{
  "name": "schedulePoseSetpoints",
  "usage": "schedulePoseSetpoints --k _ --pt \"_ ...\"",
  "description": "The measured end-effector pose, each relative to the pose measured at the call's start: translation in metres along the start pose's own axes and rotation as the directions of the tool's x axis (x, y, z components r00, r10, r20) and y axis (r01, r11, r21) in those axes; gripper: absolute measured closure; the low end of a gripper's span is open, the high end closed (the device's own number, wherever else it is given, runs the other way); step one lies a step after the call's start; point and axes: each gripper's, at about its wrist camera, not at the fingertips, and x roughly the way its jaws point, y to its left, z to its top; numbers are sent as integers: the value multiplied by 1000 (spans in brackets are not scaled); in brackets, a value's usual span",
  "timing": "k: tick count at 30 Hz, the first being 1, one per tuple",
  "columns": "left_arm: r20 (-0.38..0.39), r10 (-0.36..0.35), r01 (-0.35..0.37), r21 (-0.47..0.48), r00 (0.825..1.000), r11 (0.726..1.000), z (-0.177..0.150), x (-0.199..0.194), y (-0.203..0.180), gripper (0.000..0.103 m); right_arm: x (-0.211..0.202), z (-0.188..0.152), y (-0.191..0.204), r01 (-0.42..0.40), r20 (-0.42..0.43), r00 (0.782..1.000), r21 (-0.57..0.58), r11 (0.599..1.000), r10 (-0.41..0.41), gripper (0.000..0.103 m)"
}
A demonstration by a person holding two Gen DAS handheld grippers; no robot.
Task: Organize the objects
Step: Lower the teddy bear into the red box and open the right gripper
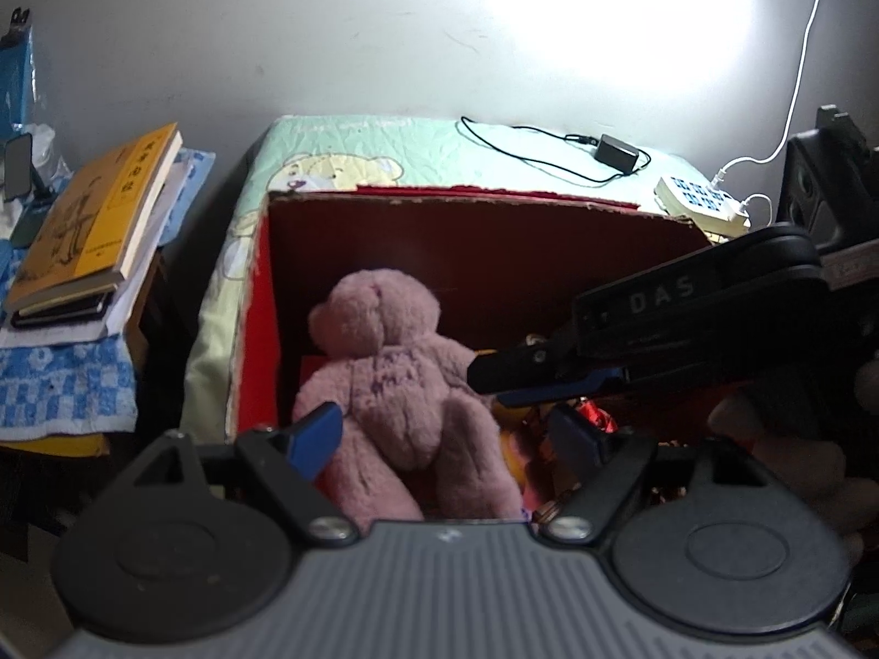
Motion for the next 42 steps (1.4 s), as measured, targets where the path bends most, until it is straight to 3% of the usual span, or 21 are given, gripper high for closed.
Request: schedulePoseSetpoints --k 3,6,8,13,17,22,29,36,42 --pt "-5 14 -14 -9 1000 1000 -3 -4 -1 21 17 3 10 15 -22 1000 10 1000 -14 81" --pt "-4 30 -30 -11 1000 1000 -8 -10 -2 21 26 3 14 -33 -57 998 18 999 34 81" --pt "-3 40 -40 -12 999 999 -11 -13 -4 21 22 2 19 -9 -38 999 -15 1000 9 81" --pt "16 50 -50 -13 999 999 -14 -22 -10 21 -5 1 12 -45 19 999 3 999 45 74" --pt "13 57 -57 -9 998 998 -13 -25 -19 20 -30 -8 18 21 103 995 -88 996 -12 69" --pt "1 76 -76 -6 997 997 -13 -26 -34 18 -53 -24 26 135 230 970 -217 967 -84 66" --pt "9 113 -113 -11 994 994 -15 -34 -64 17 -90 -41 27 275 415 901 -316 908 -129 66" --pt "31 142 -143 21 989 990 -19 -41 -117 15 -135 -47 -1 279 406 904 -315 907 -137 64" --pt "15 125 -126 24 992 992 -21 -42 -157 13 -177 -65 -31 278 414 899 -288 916 -143 64"
